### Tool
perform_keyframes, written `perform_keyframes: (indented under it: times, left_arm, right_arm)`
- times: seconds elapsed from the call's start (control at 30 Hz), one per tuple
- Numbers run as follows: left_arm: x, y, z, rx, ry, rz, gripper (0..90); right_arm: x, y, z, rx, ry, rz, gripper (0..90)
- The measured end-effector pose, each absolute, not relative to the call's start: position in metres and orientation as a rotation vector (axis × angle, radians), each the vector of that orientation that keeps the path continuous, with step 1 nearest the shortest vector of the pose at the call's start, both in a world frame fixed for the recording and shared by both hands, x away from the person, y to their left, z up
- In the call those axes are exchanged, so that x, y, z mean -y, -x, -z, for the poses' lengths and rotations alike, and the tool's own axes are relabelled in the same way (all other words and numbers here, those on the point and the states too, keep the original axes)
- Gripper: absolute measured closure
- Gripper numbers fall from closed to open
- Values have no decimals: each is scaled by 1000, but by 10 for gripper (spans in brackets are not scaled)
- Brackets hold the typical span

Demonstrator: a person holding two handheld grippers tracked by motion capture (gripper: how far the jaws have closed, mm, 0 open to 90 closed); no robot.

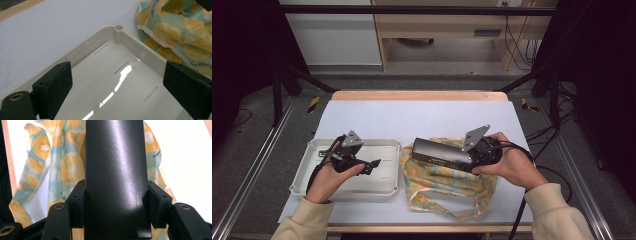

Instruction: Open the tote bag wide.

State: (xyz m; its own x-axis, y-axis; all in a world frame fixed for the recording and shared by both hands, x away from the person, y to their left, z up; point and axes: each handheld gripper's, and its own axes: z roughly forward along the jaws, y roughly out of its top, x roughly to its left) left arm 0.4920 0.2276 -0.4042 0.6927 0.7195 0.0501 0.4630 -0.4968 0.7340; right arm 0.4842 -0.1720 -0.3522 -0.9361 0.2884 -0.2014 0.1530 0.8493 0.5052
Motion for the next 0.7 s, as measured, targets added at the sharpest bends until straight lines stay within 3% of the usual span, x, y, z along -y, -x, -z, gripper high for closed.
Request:
perform_keyframes:
  times: [0.7]
  left_arm:
    - [-239, -504, 368, -627, -2402, -420, 74]
  right_arm:
    - [109, -497, 352, -2797, -247, -724, 434]
